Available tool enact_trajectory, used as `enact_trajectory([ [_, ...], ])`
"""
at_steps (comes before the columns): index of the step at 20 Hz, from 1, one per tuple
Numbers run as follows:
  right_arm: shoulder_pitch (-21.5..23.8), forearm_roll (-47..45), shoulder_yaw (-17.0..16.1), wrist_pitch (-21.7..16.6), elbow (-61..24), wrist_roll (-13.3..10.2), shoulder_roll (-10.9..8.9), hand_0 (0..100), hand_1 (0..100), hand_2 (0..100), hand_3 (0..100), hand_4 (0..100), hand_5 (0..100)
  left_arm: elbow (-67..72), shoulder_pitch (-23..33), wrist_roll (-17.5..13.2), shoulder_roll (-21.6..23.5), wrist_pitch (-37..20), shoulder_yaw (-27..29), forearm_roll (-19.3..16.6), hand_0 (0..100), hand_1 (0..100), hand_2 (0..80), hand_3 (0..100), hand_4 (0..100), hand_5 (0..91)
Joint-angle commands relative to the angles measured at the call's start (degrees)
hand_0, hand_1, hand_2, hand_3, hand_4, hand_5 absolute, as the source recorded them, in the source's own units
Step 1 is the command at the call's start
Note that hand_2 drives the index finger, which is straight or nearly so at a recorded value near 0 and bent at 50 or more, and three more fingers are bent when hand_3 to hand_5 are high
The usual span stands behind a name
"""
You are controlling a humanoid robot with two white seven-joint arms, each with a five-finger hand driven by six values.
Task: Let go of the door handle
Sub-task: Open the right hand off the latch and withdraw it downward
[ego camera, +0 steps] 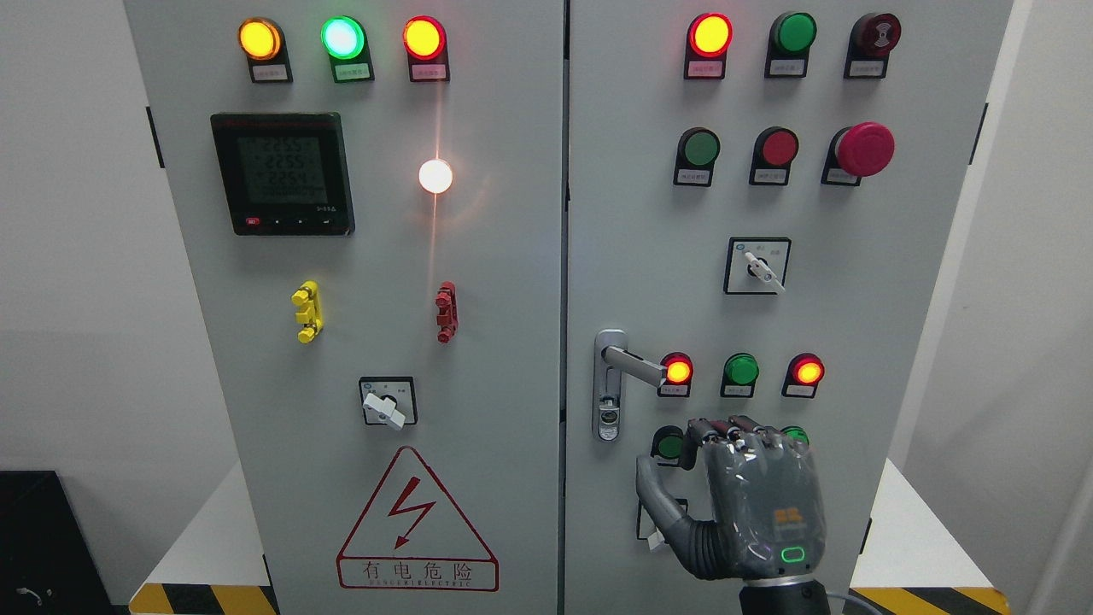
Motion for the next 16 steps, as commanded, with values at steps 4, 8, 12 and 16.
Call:
enact_trajectory([
  [4, 7.05, -0.33, -9.74, -8.51, -5.78, -1.91, 0.39, 44, 27, 38, 57, 57, 49, 0.05, 0.53, 0.01, -0.03, -0.01, 0.0, -0.01, 12, 56, 0.0, 0, 0, 0.0],
  [8, 9.07, -4.01, -14.05, -12.82, -6.39, -2.0, 0.48, 44, 24, 27, 41, 41, 38, -0.03, 0.53, 0.01, -0.03, -0.01, 0.0, 0.08, 12, 56, 0.0, 0, 0, 0.0],
  [12, 10.48, -6.92, -18.61, -16.33, -6.48, -2.0, 0.3, 44, 19, 14, 24, 28, 27, -0.03, 0.53, 0.01, -0.03, -0.01, 0.0, 0.08, 12, 56, 0.0, 0, 0, 0.0],
  [16, 10.57, -9.03, -22.05, -20.64, -6.48, -1.91, 0.48, 43, 18, 4, 13, 16, 13, -0.03, 0.53, 0.01, -0.03, -0.01, 0.0, -0.01, 12, 56, 0.0, 0, 0, 0.0],
])
